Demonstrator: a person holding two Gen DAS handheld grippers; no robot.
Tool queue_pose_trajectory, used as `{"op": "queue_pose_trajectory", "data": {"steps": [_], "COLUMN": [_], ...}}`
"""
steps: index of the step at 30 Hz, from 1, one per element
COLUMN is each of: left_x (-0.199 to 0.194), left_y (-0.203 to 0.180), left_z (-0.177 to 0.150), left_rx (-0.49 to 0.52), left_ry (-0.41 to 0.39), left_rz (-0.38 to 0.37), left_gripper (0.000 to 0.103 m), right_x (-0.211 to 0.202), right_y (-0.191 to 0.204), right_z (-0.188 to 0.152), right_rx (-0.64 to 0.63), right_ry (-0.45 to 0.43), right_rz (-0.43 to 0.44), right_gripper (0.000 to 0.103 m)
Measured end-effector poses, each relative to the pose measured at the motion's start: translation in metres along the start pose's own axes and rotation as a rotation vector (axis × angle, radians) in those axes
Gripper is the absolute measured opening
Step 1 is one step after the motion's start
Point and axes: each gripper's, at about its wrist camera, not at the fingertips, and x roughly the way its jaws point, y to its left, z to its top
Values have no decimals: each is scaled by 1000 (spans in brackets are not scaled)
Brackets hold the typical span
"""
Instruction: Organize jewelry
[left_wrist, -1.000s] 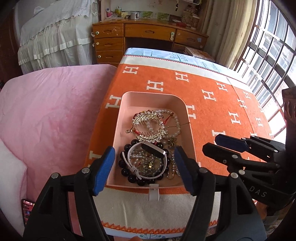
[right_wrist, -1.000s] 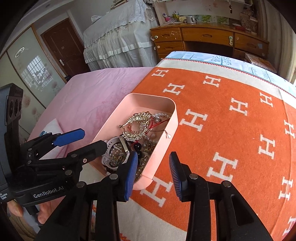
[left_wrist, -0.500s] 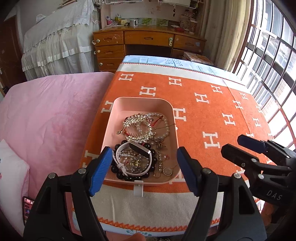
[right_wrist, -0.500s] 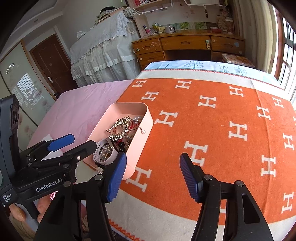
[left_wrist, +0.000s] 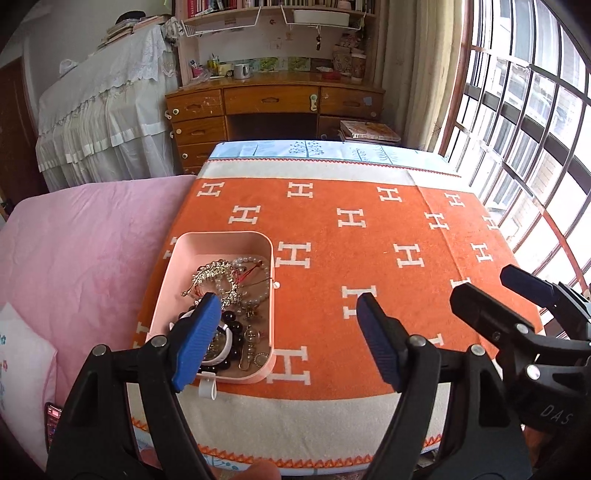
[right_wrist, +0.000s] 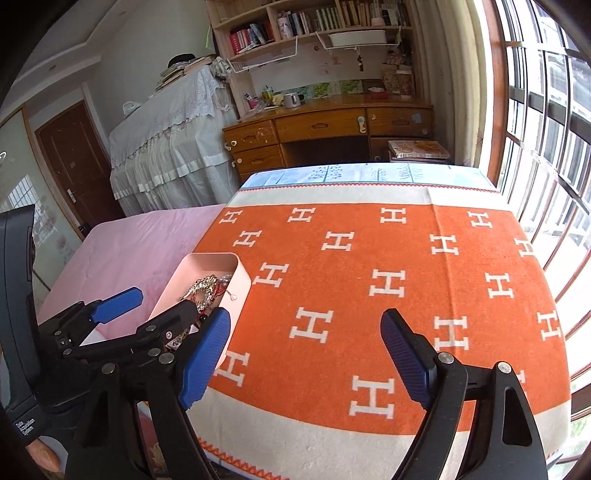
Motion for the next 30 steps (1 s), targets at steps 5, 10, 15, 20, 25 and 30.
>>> {"op": "queue_pose_trajectory", "data": {"steps": [5, 10, 15, 20, 25, 30], "left_x": [-7, -12, -13, -15, -18, -19], "left_y": [-17, -20, -21, -20, -21, -22], "left_z": [5, 6, 6, 5, 5, 5], "left_rx": [7, -9, -11, -11, -12, -10], "left_ry": [-27, -33, -33, -46, -50, -50], "left_rz": [36, 62, 63, 62, 51, 51], "left_gripper": [74, 74, 74, 74, 74, 74], "right_x": [-20, -29, -31, -32, -40, -42], "right_y": [-17, -21, -18, -17, -17, -17], "right_z": [-2, -6, -8, -7, -7, -8], "right_rx": [32, 43, 41, 39, 38, 40], "right_ry": [-37, -55, -70, -91, -116, -122], "right_rz": [-35, -56, -69, -79, -98, -99], "right_gripper": [85, 86, 86, 86, 86, 86]}}
